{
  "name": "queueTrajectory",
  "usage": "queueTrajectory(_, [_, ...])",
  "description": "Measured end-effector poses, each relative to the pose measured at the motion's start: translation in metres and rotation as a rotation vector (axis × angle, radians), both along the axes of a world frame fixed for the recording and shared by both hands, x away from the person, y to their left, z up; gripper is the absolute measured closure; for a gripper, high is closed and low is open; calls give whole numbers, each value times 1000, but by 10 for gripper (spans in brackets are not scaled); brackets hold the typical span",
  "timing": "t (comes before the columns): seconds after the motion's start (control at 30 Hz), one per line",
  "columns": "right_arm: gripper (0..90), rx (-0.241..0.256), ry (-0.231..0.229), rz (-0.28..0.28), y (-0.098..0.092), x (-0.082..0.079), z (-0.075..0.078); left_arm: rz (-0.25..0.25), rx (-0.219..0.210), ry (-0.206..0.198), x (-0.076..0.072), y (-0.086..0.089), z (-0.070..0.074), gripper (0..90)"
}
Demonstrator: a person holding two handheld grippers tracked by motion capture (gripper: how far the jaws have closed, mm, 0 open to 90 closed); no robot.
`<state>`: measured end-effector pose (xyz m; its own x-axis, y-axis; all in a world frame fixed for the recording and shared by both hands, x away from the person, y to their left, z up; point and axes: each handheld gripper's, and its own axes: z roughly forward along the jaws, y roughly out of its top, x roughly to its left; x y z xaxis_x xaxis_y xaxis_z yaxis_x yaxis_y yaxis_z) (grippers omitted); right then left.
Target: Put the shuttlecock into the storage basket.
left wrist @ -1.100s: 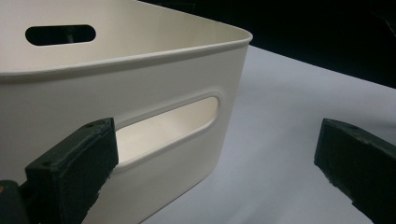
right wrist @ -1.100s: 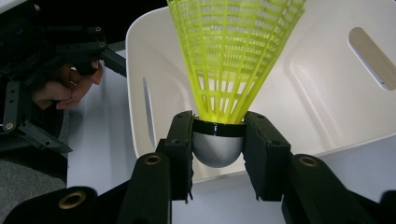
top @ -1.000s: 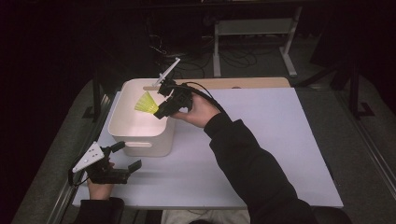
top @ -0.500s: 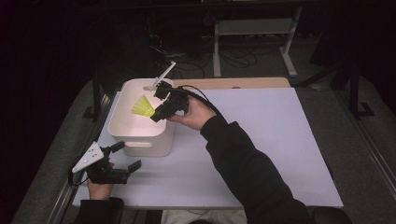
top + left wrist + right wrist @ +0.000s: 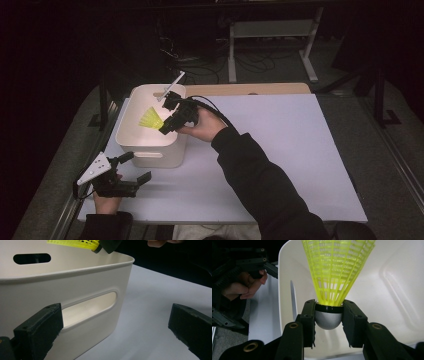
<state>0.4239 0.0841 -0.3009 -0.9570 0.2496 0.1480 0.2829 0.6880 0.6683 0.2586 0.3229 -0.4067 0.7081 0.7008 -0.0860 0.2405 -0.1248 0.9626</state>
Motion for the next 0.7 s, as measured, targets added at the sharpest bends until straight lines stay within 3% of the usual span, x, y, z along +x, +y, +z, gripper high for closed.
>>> queueTrajectory(0.53, [630, 0, 29, 6, 5, 6, -10, -1, 0, 2, 0, 0, 0, 0])
queueTrajectory(0.7, [554, -1, 33, 4, 5, 6, -10, -4, 0, 5, 0, 0, 0, 0])
